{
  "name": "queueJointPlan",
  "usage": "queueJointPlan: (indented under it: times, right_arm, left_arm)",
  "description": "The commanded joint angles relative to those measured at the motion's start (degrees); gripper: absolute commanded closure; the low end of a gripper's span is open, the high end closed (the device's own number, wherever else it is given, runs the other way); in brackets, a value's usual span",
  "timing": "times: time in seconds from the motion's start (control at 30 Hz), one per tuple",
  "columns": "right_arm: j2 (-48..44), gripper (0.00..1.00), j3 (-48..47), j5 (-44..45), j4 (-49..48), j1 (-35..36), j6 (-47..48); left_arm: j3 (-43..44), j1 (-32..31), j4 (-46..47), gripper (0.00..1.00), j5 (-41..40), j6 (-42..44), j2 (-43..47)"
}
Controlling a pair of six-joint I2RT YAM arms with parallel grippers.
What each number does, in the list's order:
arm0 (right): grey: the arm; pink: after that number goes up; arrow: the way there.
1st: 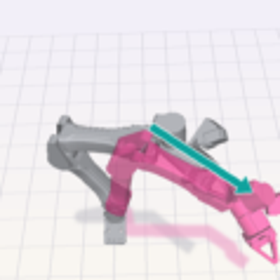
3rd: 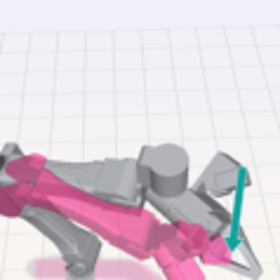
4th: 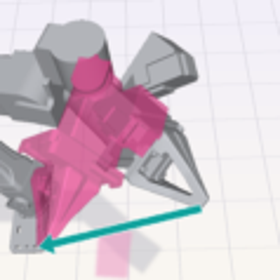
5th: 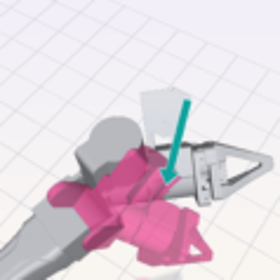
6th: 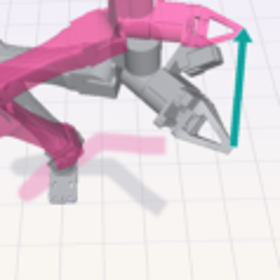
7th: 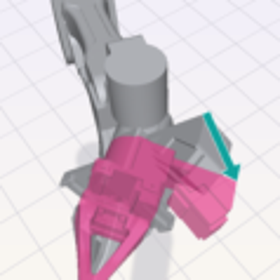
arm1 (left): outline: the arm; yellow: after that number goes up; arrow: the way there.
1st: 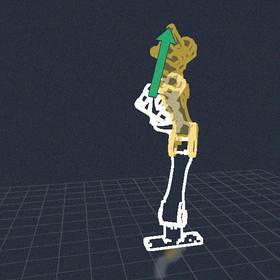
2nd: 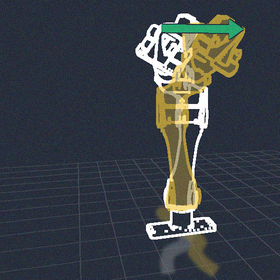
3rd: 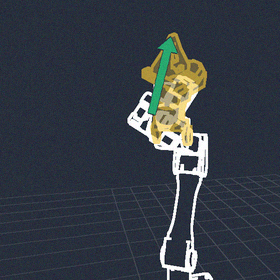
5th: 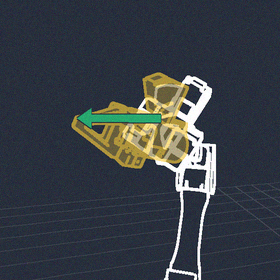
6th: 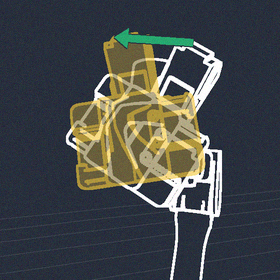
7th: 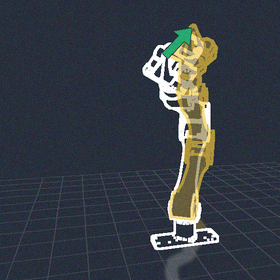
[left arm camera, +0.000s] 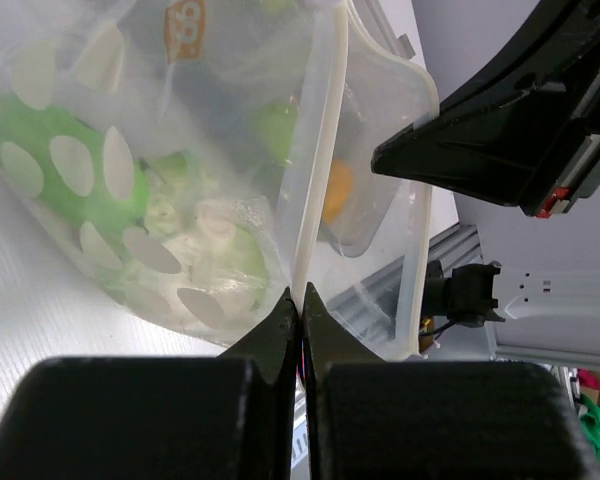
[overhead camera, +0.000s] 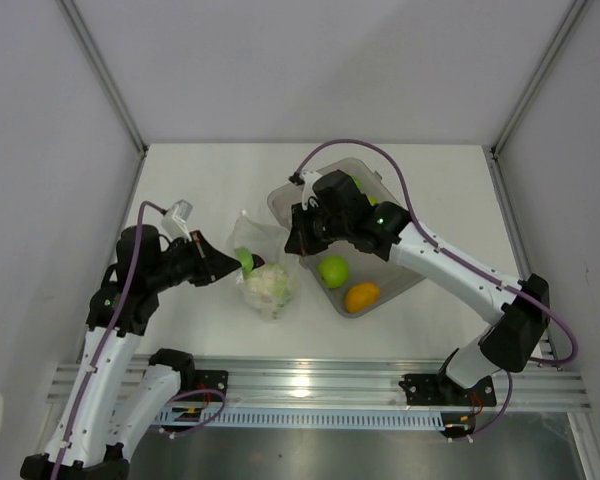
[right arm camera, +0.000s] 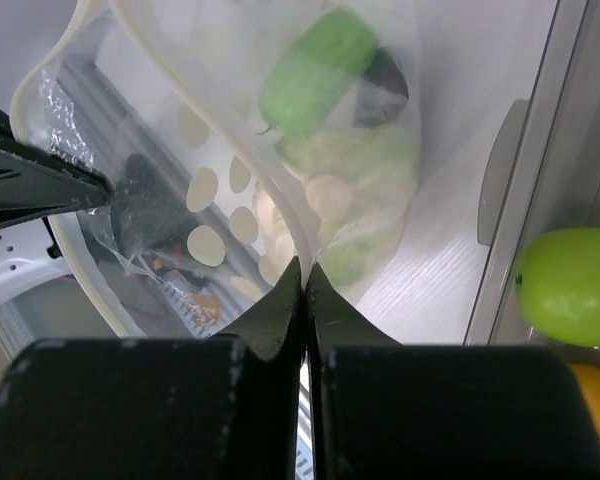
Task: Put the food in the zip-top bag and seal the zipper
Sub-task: Adjust the zipper food storage bag at the center of the board, then pick up the fake vegetable from the bin.
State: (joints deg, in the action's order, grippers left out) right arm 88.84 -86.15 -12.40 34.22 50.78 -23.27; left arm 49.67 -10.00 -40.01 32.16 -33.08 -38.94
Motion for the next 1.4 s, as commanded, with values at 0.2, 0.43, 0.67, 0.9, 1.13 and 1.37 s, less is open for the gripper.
queueJointPlan:
  times: [0.2,0.43,0.67,0.9,1.13,1.37]
  right_arm:
    - [3.6,0.9,-1.0,-4.6,-2.1,-3.7,0.2]
    - [3.7,0.47,-0.9,-3.1,-1.5,-3.7,0.1]
    - [-0.9,0.24,-5.3,5.1,5.2,-4.5,-0.5]
    - [-10.4,0.04,-5.5,8.5,6.9,-5.9,-1.8]
    - [-15.0,0.01,-0.1,15.1,11.5,-13.1,-4.9]
    - [-11.0,0.01,8.9,23.6,18.3,-22.4,-13.5]
  left_arm:
    - [-1.4,-0.2,2.8,0.99,0.6,-0.1,-4.1]
    - [-4.9,-0.1,3.4,0.99,0.1,0.3,-2.8]
    - [-4.2,-0.1,2.9,0.99,-0.3,1.4,-3.6]
    - [-4.1,-0.1,3.4,0.99,0.0,1.2,-3.2]
    - [-3.9,-0.1,3.4,0.99,0.8,0.6,-2.6]
    - [-3.3,-0.1,2.5,0.99,1.2,0.6,-1.4]
